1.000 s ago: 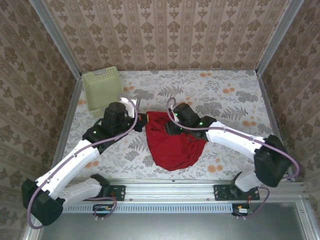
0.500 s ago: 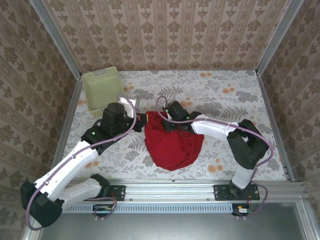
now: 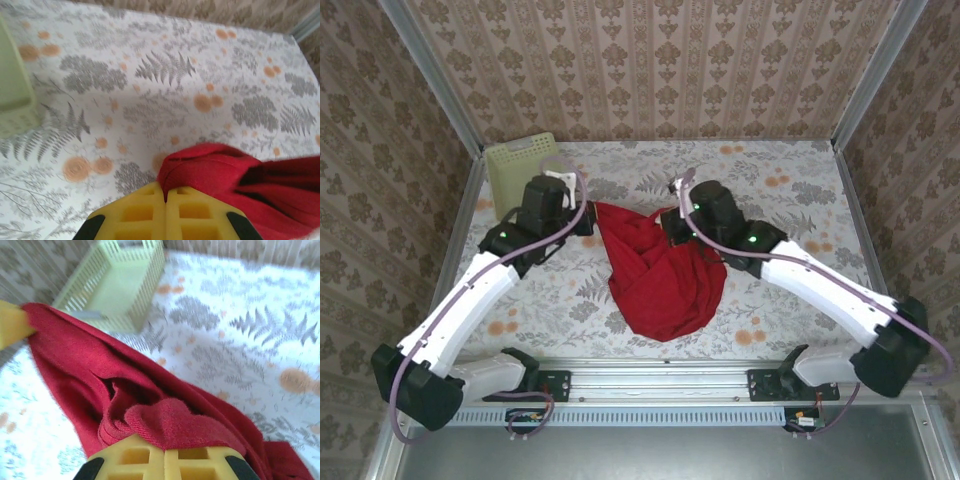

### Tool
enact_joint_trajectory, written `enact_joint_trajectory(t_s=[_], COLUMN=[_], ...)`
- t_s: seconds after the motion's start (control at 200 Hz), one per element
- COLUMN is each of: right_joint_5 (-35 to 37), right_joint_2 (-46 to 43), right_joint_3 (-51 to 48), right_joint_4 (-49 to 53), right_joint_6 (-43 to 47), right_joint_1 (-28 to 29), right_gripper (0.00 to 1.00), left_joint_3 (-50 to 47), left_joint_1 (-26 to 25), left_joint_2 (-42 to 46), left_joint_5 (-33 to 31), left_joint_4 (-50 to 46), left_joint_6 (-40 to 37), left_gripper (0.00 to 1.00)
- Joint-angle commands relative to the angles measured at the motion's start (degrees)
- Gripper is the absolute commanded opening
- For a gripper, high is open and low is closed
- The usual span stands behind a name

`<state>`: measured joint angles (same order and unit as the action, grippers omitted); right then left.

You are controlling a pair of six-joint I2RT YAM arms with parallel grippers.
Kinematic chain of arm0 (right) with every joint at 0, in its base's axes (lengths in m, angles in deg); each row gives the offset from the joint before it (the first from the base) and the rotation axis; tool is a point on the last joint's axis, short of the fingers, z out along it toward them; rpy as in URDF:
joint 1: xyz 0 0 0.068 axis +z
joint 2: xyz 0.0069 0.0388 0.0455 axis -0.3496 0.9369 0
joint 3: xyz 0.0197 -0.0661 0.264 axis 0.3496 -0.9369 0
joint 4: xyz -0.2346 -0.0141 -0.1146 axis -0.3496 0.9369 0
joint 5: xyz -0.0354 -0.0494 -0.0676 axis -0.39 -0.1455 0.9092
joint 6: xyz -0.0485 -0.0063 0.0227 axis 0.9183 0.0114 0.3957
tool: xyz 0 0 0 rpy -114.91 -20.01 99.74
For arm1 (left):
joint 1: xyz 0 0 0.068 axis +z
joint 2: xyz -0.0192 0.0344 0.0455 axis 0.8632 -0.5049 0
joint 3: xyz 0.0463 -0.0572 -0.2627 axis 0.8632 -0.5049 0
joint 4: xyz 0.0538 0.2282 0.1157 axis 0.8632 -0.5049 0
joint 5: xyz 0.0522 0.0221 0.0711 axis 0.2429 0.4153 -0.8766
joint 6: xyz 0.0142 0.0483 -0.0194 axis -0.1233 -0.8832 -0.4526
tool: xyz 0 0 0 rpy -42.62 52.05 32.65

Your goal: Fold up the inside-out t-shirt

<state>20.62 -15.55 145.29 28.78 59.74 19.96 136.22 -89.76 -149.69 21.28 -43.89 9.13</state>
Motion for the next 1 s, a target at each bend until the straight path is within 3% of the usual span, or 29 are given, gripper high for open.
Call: enact_joint_trajectory(t_s=[0.0, 0.1, 0.265, 0.495, 0.535, 0.58, 0.65, 0.715, 0.775, 0.87, 0.995], right_joint_5=[0.38, 0.6, -3.29, -9.58, -11.9, -14.44, -17.83, -18.36, -18.53, -19.53, -20.3], right_joint_2=[-5.88, -12.16, -20.26, -14.61, -13.27, -12.28, -11.52, -11.24, -10.97, -10.7, -11.11], right_joint_3=[5.04, 6.82, 2.42, -7.8, -8.3, -8.51, -8.0, -7.34, -6.93, -6.79, -7.1], right_joint_4=[5.84, 8.35, 9.19, 5.82, 4.35, 2.74, 0.87, 0.69, 0.94, 1.05, 0.4], right_joint_6=[-0.32, -1.41, -4.64, -6.99, -7.38, -7.98, -8.44, -8.09, -7.75, -7.91, -8.74], right_joint_1=[-0.9, -2.74, -6.62, -8.17, -8.09, -8.04, -7.54, -6.17, -5.22, -4.61, -4.06], right_gripper=[0.0, 0.0, 0.0, 0.0, 0.0, 0.0, 0.0, 0.0, 0.0, 0.0, 0.0], left_joint_3=[7.28, 7.43, -1.11, -5.82, -5.19, -4.52, -4.29, -4.74, -5.88, -9.06, -10.91], left_joint_1=[1.43, 1.27, -0.52, -1.9, -2.23, -3.42, -7.68, -12.62, -16.71, -21.31, -25.38], left_joint_2=[2.66, 7.31, 12.1, -0.71, -3.32, -5.01, -4.21, -1.28, 1.93, 5.8, 5.71], left_joint_5=[-1.21, 1.17, 7.02, 3.69, 2.81, 0.84, -3.16, -5.79, -5.66, 0.39, 3.31], left_joint_4=[-1.73, 1.97, 7.72, -3.13, -5.41, -7.0, -6.57, -3.69, 0.5, 8.34, 13.21], left_joint_6=[-2.77, -3.33, -2.73, -2.9, -3.67, -4.62, -6.9, -9.88, -12.73, -17.72, -21.24], left_gripper=[0.0, 0.0, 0.0, 0.0, 0.07, 0.22, 0.47, 0.61, 0.66, 0.69, 0.74])
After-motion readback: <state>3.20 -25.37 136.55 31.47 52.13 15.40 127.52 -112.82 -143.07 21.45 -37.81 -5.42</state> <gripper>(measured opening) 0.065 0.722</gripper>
